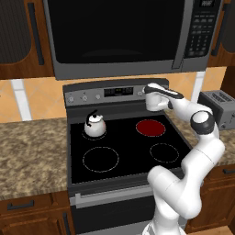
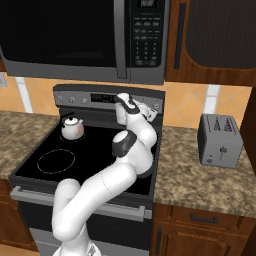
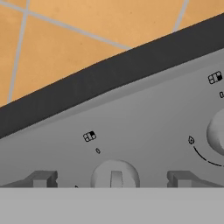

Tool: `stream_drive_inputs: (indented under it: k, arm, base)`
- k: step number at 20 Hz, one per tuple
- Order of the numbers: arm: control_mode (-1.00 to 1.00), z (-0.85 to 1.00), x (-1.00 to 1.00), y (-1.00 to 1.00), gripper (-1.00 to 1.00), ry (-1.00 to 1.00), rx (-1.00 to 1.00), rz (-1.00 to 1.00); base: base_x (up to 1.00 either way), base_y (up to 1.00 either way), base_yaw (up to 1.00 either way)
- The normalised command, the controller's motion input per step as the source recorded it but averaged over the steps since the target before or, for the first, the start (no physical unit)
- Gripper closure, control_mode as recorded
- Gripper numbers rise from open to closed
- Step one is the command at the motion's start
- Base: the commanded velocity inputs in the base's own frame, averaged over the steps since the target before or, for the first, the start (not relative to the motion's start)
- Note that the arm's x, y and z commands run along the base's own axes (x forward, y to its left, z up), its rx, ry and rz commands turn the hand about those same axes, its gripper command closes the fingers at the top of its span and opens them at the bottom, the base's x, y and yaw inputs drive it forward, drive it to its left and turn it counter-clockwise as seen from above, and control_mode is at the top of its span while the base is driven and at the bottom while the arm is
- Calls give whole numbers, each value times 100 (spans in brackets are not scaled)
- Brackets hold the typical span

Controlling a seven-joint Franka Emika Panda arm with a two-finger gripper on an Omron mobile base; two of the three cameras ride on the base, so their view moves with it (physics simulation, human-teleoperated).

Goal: Turn off the rear right burner of the stove.

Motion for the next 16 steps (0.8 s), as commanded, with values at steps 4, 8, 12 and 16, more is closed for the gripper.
stream_drive_inputs:
  k: [4, 8, 12, 16]
  arm:
    - [-100, 0, 0, 0, -100, 0, 0, 0]
    - [-100, 0, 0, 0, 100, 0, 0, 0]
    - [-100, 0, 0, 0, 100, 0, 0, 0]
    - [-100, 0, 0, 0, 100, 0, 3, -1]
  base:
    - [0, 0, 0]
    - [0, 0, 0]
    - [0, 0, 0]
    - [0, 0, 0]
